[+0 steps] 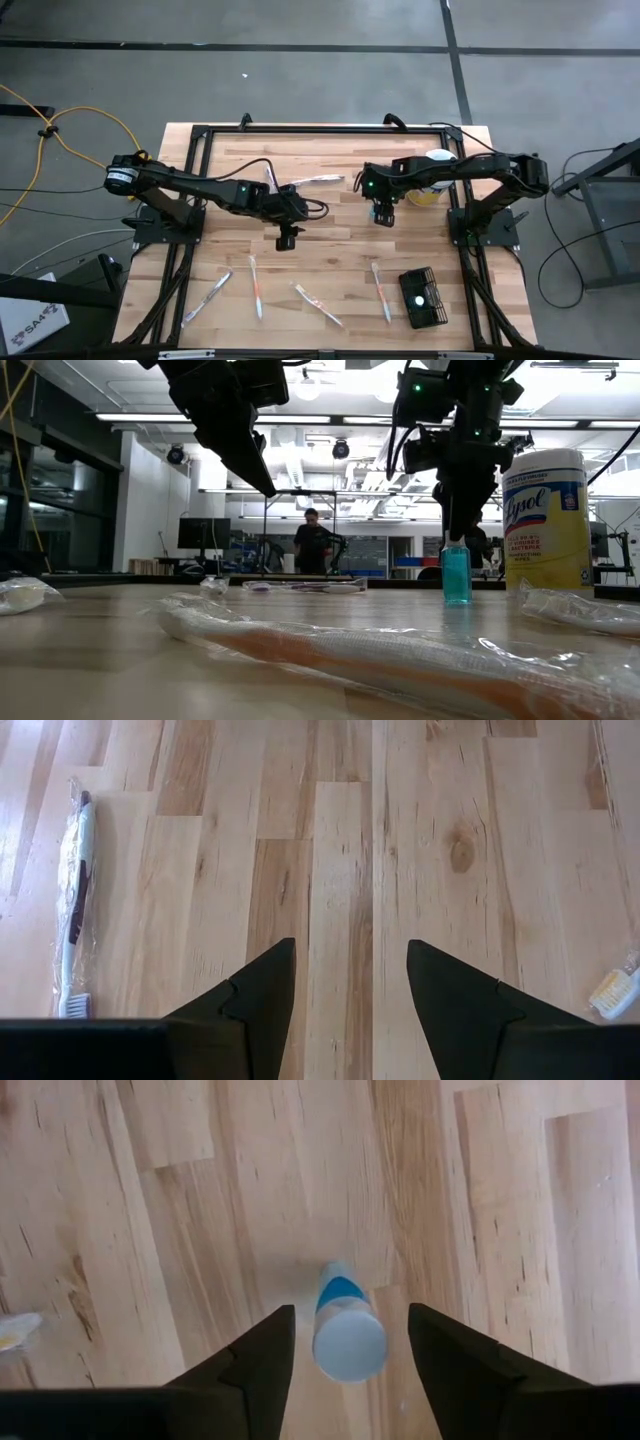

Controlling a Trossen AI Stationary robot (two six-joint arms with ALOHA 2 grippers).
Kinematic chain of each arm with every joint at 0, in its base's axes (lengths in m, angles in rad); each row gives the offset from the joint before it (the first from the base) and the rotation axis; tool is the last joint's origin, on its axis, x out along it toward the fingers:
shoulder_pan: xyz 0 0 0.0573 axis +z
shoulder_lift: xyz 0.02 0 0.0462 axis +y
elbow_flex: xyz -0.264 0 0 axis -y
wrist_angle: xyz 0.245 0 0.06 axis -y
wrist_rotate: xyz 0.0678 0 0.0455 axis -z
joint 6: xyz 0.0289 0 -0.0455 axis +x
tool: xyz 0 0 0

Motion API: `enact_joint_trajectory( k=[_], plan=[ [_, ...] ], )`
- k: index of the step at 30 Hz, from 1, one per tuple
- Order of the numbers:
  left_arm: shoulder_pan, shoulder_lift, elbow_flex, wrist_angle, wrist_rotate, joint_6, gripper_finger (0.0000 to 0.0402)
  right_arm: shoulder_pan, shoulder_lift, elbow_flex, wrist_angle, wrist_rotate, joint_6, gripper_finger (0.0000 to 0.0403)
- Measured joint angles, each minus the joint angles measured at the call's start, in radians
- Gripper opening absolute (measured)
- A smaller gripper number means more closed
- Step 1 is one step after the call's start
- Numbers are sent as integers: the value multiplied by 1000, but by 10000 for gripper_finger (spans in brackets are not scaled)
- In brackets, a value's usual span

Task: Pick & Place toothbrushing station
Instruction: Put the blue mouthwash into the mesh organizer

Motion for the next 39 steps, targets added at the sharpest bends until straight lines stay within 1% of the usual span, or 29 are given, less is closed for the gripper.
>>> enact_joint_trajectory(
  k=[9, 34, 39],
  plan=[
    [0, 0, 0, 0, 0, 0, 185, 0, 0, 0, -1, -1, 5, 167],
    [0, 0, 0, 0, 0, -16, 185, 0, 1, 1, -11, -8, 6, 167],
    [0, 0, 0, 0, 0, -15, 185, -2, 48, 2, -13, -15, 14, 165]
  ],
)
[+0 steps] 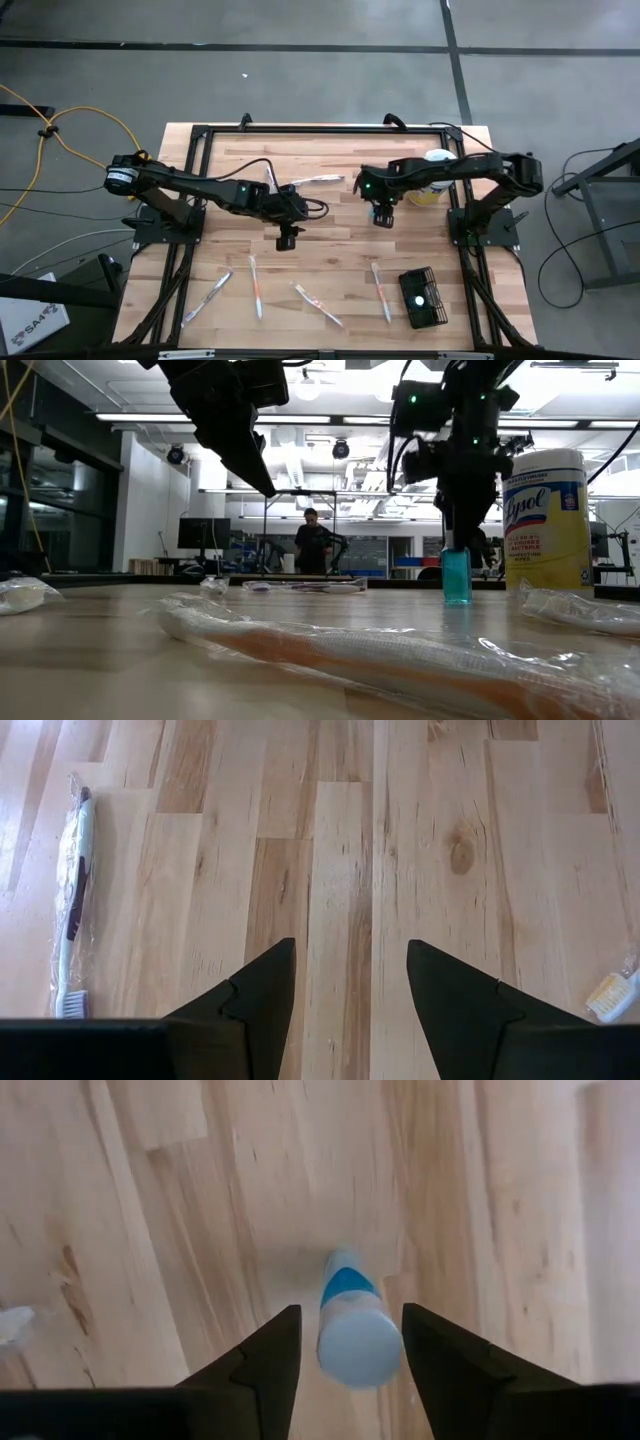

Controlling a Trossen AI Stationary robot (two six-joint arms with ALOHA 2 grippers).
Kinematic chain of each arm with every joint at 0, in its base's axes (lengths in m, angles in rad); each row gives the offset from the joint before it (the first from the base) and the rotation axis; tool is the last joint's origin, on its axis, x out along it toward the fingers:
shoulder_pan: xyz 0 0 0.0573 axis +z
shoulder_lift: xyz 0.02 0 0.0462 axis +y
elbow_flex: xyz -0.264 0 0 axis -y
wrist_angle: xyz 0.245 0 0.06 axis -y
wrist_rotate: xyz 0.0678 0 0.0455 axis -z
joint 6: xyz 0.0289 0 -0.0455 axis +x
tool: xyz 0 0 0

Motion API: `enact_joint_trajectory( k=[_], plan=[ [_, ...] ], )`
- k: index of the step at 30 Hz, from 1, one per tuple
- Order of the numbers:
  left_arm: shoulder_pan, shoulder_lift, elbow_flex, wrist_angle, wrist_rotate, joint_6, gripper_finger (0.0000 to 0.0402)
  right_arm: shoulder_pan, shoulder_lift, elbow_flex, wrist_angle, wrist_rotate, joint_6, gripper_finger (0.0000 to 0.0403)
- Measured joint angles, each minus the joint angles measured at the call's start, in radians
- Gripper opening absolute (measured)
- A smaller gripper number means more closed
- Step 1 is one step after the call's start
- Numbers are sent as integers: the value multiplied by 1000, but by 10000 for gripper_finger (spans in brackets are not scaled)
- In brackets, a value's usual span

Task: Pick & Place toothbrushing station
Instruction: Put the blue mouthwash into the mesh organizer

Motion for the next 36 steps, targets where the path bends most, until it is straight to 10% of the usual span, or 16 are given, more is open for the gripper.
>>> enact_joint_trajectory(
  k=[14, 36],
  plan=[
    [0, 0, 0, -1, 0, 0, 185, 1, 58, 0, 2, -6, -19, 122],
    [0, 0, 0, -1, 0, 0, 185, 1, 58, 61, -71, 10, -44, 161]
  ],
)
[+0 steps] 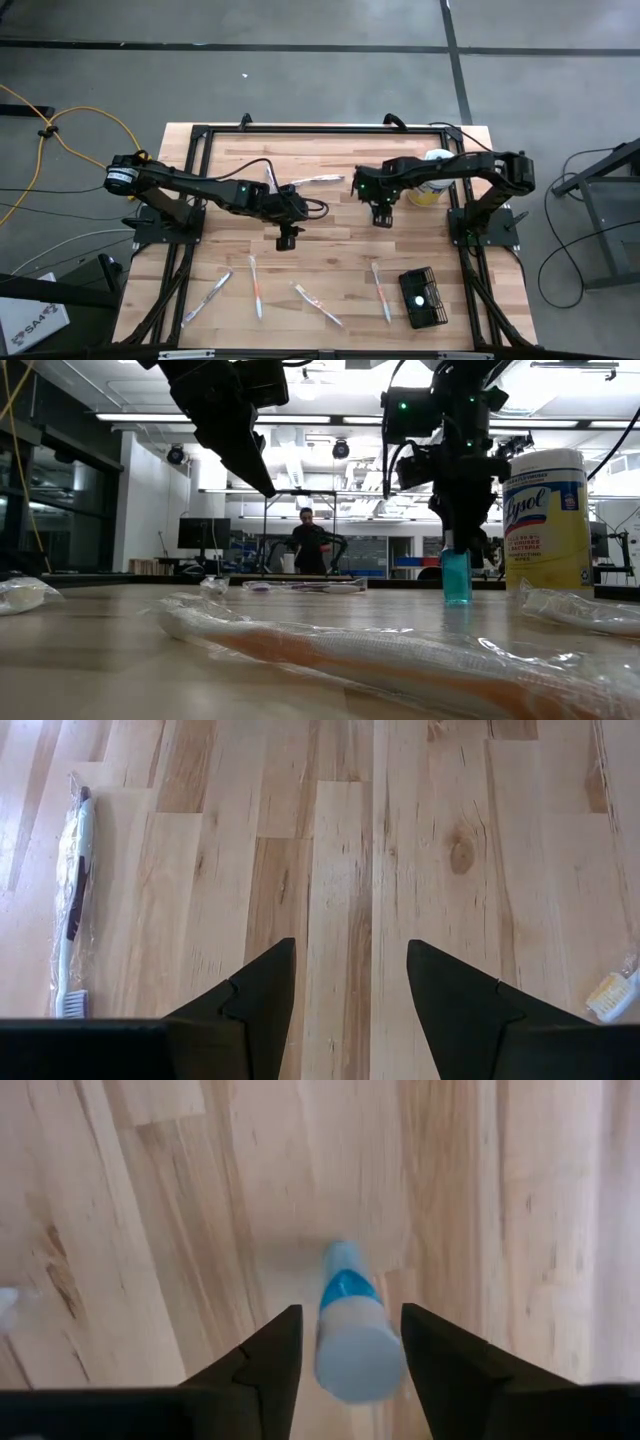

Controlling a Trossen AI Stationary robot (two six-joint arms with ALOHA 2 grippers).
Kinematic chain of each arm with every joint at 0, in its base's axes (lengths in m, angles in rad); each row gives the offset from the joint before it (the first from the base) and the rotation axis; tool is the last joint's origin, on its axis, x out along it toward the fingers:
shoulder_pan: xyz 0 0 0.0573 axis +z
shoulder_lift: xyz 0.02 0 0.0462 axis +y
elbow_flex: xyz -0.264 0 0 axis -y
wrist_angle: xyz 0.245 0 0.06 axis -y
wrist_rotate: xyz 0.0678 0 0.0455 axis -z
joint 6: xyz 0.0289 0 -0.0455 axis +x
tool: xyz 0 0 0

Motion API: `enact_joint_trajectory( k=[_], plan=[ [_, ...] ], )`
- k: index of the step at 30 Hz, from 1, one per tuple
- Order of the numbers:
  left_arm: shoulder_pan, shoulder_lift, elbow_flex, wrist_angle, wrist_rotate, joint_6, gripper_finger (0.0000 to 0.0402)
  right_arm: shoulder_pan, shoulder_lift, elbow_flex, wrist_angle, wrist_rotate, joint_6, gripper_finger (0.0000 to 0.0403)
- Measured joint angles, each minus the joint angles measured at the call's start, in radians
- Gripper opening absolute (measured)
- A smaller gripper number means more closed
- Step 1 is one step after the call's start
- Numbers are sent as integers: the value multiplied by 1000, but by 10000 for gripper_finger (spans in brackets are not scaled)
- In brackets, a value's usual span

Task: Pick & Place toothbrushing station
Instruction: Put the blue mouthwash into the mesh organizer

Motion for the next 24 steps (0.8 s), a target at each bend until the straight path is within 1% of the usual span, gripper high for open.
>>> enact_joint_trajectory(
  k=[7, 24],
  plan=[
    [0, 0, 0, 0, 0, 0, 185, 0, 0, 32, -33, 5, 0, 150],
    [0, 0, 0, 0, 0, 0, 185, 0, 0, 38, -37, 5, 0, 148]
  ],
)
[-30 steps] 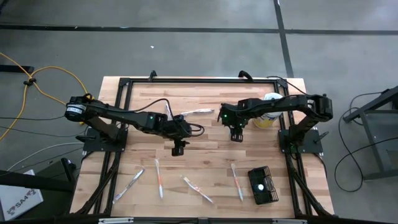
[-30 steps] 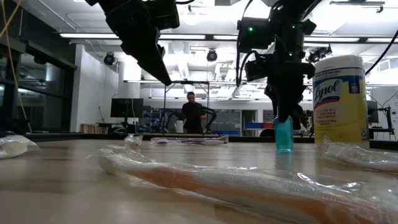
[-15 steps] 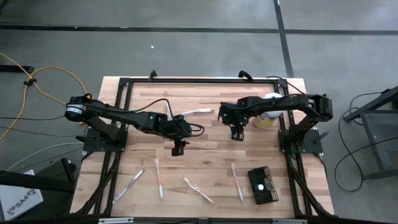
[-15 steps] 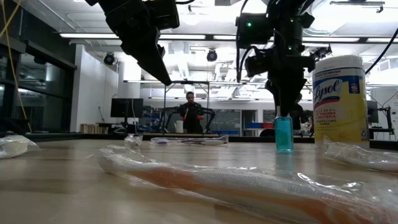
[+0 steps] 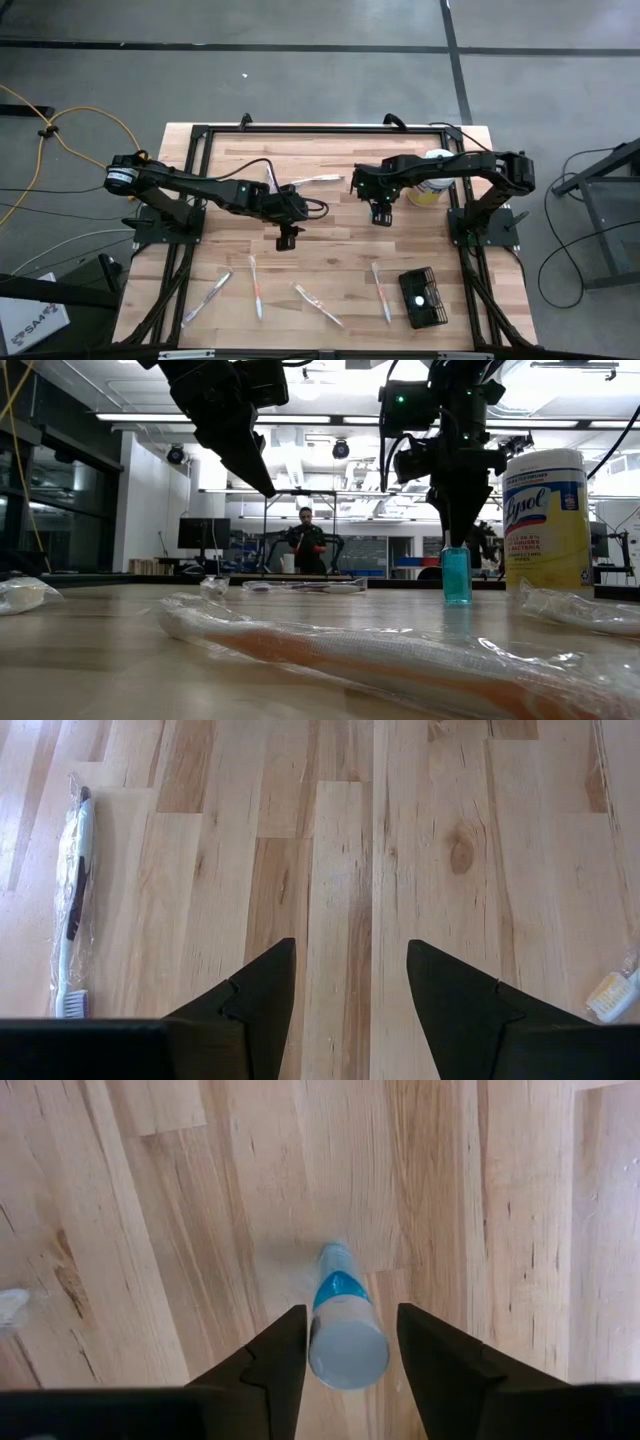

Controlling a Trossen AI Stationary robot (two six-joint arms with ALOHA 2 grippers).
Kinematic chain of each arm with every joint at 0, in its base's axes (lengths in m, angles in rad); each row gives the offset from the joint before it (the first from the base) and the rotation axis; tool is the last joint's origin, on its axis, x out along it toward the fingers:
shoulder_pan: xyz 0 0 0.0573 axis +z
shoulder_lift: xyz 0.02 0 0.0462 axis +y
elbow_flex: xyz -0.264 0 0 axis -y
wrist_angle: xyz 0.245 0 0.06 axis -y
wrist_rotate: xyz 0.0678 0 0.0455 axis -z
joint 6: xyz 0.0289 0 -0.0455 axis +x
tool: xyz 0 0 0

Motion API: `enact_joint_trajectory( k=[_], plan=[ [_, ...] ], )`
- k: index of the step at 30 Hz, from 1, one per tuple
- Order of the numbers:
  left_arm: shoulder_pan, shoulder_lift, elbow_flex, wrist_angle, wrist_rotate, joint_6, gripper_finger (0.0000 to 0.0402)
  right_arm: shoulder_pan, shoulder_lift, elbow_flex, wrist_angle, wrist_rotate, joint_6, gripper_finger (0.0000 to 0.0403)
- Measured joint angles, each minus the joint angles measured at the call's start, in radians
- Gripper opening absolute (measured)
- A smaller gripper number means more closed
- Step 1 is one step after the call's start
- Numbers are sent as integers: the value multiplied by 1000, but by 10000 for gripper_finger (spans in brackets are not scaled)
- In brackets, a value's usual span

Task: Pick & Place toothbrushing station
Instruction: Put the blue mouthwash into the mesh organizer

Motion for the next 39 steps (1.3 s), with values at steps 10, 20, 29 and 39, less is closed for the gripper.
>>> enact_joint_trajectory(
  k=[10, 20, 29, 39],
  plan=[
    [0, 0, 0, 0, 0, 0, 185, 0, 0, 0, 0, -4, 0, 113],
    [0, 0, 0, 0, 0, 0, 185, 0, 0, 0, -4, -27, 0, 96],
    [0, 0, 0, 0, 0, 0, 185, 0, 0, 0, -4, -29, 0, 89],
    [0, 0, 0, 0, 0, 0, 185, 0, 0, 0, -4, -27, 0, 89]
  ],
)
